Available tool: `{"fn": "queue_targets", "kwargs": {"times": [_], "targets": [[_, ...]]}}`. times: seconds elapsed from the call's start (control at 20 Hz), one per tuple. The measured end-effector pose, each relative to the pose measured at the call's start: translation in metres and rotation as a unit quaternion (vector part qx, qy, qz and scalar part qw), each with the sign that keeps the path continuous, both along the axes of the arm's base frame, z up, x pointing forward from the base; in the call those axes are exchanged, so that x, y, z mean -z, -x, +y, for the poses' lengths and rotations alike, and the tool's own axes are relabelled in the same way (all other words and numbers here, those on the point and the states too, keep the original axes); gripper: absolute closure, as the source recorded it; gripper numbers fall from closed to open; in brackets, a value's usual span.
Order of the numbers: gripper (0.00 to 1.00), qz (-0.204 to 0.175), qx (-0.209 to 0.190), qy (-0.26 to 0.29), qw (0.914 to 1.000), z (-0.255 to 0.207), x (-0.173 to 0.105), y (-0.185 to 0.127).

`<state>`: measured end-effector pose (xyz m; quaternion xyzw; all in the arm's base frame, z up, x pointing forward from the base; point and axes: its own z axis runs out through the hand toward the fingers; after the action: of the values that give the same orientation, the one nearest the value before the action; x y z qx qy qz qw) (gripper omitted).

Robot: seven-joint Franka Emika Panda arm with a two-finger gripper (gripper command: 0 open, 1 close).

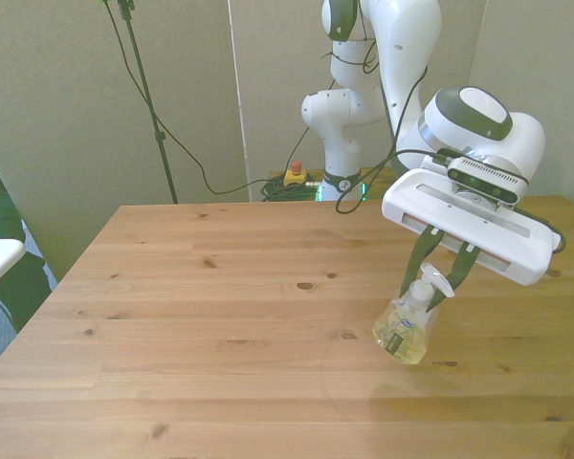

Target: Stand the sanitizer

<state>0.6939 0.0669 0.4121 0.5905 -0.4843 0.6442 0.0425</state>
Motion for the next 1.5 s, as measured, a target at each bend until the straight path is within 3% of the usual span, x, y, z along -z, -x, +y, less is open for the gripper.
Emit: {"fn": "queue_targets", "kwargs": {"times": [0.15,0.95,1.45,1.5], "targets": [[1.00,-0.018,0.007,0.012,0.9997,0.008,-0.007,-0.012],[1.00,-0.002,0.012,0.013,0.9998,-0.012,0.037,-0.030],[1.00,-0.024,0.013,0.016,0.9995,-0.014,0.063,-0.014],[0.00,-0.027,0.013,0.018,0.9994,-0.016,0.065,-0.011]]}}
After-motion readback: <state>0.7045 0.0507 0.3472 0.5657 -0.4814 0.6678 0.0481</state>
